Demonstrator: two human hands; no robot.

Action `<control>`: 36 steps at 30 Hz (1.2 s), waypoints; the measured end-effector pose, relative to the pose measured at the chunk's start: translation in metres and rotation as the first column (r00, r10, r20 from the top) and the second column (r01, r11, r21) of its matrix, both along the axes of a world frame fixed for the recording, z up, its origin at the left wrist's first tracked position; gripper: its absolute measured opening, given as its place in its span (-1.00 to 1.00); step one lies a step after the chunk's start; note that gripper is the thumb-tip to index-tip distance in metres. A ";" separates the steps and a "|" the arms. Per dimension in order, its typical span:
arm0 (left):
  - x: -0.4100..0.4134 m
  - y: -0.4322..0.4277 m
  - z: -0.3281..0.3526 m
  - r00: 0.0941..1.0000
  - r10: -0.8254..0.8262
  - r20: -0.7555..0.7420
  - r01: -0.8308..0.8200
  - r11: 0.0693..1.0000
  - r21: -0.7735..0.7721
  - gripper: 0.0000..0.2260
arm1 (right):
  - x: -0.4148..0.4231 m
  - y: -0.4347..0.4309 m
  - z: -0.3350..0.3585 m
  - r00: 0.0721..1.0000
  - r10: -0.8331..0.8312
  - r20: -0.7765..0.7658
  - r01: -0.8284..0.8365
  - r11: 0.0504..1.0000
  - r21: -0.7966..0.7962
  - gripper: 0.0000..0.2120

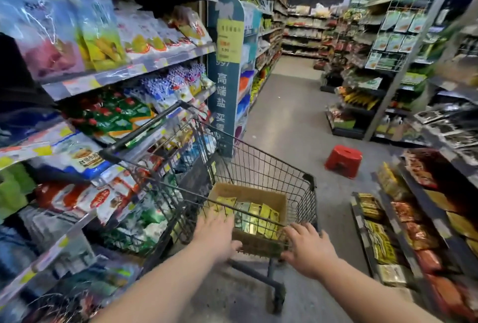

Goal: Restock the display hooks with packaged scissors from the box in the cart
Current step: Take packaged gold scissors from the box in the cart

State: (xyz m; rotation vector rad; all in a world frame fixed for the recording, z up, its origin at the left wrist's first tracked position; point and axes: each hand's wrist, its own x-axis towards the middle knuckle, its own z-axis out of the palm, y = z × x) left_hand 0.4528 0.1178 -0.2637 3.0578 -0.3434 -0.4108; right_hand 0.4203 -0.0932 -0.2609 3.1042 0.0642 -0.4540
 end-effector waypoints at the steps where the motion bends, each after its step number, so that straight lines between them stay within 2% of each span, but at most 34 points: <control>1: 0.013 0.000 -0.002 1.000 -0.014 -0.002 0.014 1.000 0.002 -0.32 | 0.006 -0.001 -0.002 1.000 -0.018 -0.011 0.018 1.000 -0.007 -0.36; 7: 0.061 -0.021 -0.023 0.986 -0.142 -0.085 0.142 0.990 -0.012 -0.32 | 0.047 -0.021 -0.011 0.987 -0.140 -0.080 0.137 0.990 -0.044 -0.37; 11: 0.100 -0.025 -0.033 0.983 -0.161 -0.086 0.162 0.987 -0.002 -0.33 | 0.084 -0.031 -0.018 0.978 -0.174 -0.115 0.168 0.984 -0.054 -0.40; 15: 0.146 -0.026 -0.043 0.987 -0.126 -0.102 0.127 0.992 0.009 -0.37 | 0.136 -0.042 -0.036 0.980 -0.150 -0.130 0.144 0.988 -0.057 -0.39; 21: 0.236 -0.039 -0.064 0.987 -0.072 -0.143 0.088 0.991 0.106 -0.35 | 0.233 -0.063 -0.070 0.980 -0.082 -0.181 0.083 0.997 -0.003 -0.41; 27: 0.319 -0.062 -0.081 0.975 0.009 -0.224 0.034 0.982 0.187 -0.36 | 0.311 -0.097 -0.103 0.958 -0.043 -0.282 0.060 0.997 0.055 -0.45; 32: 0.349 -0.067 -0.110 0.941 0.097 -0.324 -0.025 0.975 0.220 -0.39 | 0.353 -0.111 -0.135 0.917 -0.022 -0.399 0.061 0.994 0.087 -0.49; 36: 0.358 -0.076 -0.141 0.919 0.093 -0.383 -0.001 0.972 0.235 -0.38 | 0.366 -0.108 -0.165 0.886 -0.006 -0.464 0.080 0.987 0.140 -0.50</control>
